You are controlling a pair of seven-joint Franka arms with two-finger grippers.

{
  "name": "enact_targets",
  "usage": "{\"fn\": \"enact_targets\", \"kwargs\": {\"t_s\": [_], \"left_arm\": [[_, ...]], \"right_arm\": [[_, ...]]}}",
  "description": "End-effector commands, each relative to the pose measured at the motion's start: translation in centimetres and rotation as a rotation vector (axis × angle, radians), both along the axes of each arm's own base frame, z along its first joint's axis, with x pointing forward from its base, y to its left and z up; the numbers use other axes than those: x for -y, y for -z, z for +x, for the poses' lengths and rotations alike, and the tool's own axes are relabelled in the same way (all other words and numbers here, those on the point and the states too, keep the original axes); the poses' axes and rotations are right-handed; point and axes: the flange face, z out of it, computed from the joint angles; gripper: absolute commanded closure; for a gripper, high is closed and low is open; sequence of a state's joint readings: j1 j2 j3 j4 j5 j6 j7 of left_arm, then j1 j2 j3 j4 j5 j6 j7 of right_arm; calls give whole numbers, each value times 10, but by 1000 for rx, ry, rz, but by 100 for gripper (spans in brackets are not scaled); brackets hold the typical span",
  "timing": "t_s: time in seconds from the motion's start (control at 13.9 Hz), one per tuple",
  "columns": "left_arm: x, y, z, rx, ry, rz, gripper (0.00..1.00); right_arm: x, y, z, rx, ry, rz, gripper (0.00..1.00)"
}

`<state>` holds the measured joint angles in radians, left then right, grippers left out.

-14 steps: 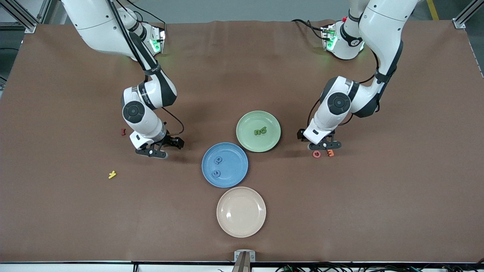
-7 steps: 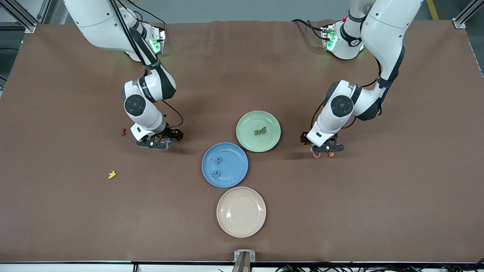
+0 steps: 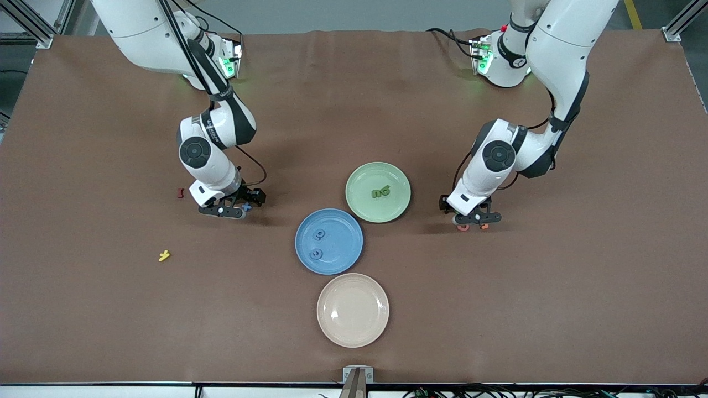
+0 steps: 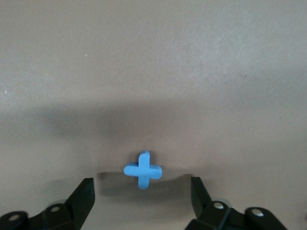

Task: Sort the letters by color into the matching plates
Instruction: 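Grasp green B with the left gripper while the right gripper grasps blue +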

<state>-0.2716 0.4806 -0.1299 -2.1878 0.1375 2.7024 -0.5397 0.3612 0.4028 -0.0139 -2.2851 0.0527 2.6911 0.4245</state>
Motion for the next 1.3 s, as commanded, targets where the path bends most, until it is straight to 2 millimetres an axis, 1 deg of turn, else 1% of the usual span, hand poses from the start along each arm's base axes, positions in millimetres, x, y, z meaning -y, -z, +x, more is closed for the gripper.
{"fn": "enact_targets", "kwargs": {"t_s": [0.0,0.22,0.29,0.5,0.58,0.79,0.94,1.01,1.22], "left_arm": [[-1,0,0,12,14,0,40],[-1,1,0,11,16,0,53],[-1,1,1,11,14,0,58],[-1,0,1,12,13,0,73],[-1,-2,2,16,9,-2,77],[1,-7,3,22,4,-4,80],[9,-16,5,32,5,-5,80],[14,-23,7,27,-12,-1,80],[49,-43,1,3,-39,3,80]], "right_arm": [[5,-12,4,25,-12,8,13],[3,-8,6,32,-13,11,16],[3,-7,6,31,-14,10,17],[2,-5,3,23,-16,8,24],[2,-5,2,22,-17,7,25],[1,-3,1,16,-19,6,29],[3,3,0,9,-17,2,30],[3,4,0,8,-17,2,32],[1,4,1,8,-17,2,40]]}}
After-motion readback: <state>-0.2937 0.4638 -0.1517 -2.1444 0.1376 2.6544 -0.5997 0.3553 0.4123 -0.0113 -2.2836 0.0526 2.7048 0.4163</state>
